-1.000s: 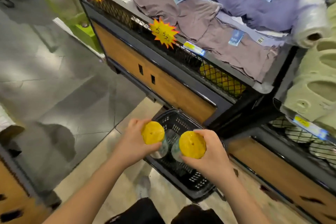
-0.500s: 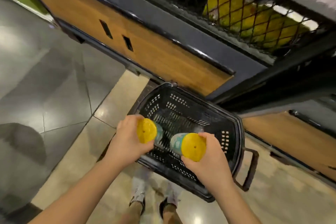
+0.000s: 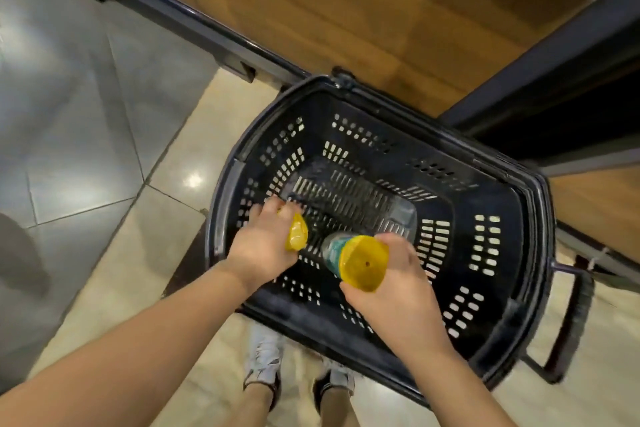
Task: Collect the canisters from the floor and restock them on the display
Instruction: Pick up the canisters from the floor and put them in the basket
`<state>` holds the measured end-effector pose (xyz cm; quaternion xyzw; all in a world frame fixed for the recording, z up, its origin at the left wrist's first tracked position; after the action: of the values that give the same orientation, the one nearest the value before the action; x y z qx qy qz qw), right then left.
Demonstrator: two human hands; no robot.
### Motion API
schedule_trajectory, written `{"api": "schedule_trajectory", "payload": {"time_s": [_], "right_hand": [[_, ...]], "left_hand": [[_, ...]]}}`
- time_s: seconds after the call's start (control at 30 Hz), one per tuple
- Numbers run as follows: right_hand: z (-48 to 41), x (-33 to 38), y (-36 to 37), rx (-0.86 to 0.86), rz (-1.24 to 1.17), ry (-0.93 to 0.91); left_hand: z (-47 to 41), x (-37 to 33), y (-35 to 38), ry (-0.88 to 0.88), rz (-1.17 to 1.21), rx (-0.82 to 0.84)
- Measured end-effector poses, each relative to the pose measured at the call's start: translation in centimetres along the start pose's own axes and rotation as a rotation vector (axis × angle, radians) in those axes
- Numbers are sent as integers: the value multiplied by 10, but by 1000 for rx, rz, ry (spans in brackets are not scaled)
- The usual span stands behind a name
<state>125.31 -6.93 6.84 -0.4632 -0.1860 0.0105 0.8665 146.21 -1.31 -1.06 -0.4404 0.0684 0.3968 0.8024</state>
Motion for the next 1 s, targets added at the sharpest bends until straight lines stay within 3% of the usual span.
{"api": "schedule_trajectory", "payload": {"time_s": [0.27,0.6,0.73,1.0], "right_hand": [[-32,-17,35,76,-85,42],[-48,-27,55,55,-109,33],[-57,-24,64,91,-90,6],[-88,-6,110,322,48,-27]], "left_hand": [[-46,24,51,-147,-202,114],[-62,45,64,-158,-219,95],[-64,52,74,-207,-213,204],[-57,43,72,-167,-237,205]]}}
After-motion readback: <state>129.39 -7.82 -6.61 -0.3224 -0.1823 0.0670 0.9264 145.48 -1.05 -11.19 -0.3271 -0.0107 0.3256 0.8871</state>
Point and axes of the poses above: each hand's wrist, its own z-axis away from the middle knuckle, its own y-axis out of the palm, x = y × z, the point moved 9 cm from there along -z, towards the middle knuckle, and after that the axes turned 11 degrees about z, right-handed, at the moved point
